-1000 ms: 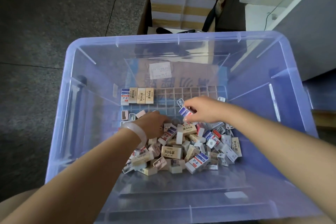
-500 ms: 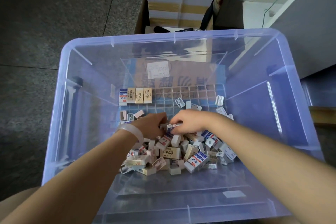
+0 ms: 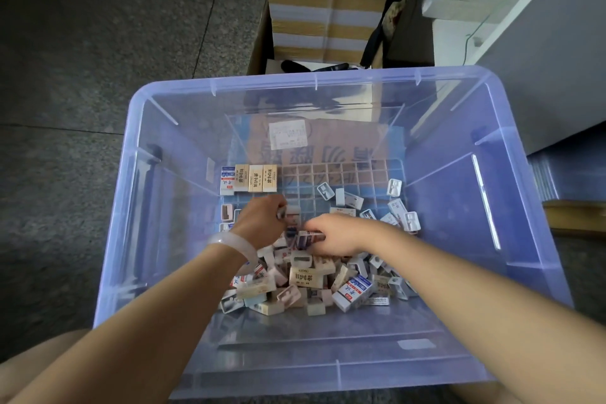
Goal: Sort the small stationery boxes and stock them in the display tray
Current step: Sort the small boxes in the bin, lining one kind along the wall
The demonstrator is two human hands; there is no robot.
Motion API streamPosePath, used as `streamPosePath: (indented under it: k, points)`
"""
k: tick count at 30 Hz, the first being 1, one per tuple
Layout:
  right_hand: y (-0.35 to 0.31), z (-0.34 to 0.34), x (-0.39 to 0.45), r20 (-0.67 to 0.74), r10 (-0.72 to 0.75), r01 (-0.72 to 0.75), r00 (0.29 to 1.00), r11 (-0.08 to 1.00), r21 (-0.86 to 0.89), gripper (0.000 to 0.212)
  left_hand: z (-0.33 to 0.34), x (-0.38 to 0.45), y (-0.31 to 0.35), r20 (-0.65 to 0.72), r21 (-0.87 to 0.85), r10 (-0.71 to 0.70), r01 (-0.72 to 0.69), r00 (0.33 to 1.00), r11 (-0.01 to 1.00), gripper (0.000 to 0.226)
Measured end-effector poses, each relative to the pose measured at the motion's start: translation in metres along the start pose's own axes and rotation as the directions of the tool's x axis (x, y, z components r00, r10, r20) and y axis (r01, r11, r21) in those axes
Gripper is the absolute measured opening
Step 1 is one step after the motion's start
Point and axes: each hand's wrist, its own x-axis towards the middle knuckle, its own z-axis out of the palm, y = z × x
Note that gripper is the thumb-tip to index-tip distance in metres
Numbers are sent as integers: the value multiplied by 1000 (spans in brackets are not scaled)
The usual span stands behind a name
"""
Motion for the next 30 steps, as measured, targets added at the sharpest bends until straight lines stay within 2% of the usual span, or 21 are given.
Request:
streamPosePath:
  k: [3, 6, 9, 13, 16, 22, 27, 30]
  points:
    - [-7, 4, 5, -52, 69, -68, 996, 998, 2, 33, -13, -4, 1, -107, -77, -78, 70, 991, 995, 18]
    - [-12, 5, 14, 3, 159, -159, 987, 987, -31, 41, -23, -7, 0, -124, -188, -131, 106, 984, 977, 23]
    - [-16, 7, 22, 26, 234, -232, 972, 971, -54, 39, -25, -9, -4, -128, -264, -151, 113, 980, 958, 17]
    - [-16, 9, 23, 4, 249, -249, 969, 969, 3, 37, -21, -12, -11, -124, -378, -198, 138, 972, 915, 20]
    - [-15, 11, 26, -16, 269, -269, 963, 963, 29, 31, -19, -14, -12, -125, -393, -208, 145, 970, 908, 23]
    - [-17, 22, 31, -112, 310, -308, 944, 951, 37, 38, -18, -19, -15, -159, -426, -199, 115, 967, 897, 25]
    - [-27, 30, 33, -148, 352, -351, 924, 936, 30, 21, -18, -18, -16, -177, -466, -221, 116, 959, 877, 24]
    - [-31, 33, 37, -185, 380, -383, 906, 923, 20, 21, -18, -17, -15, -165, -486, -223, 118, 961, 866, 28]
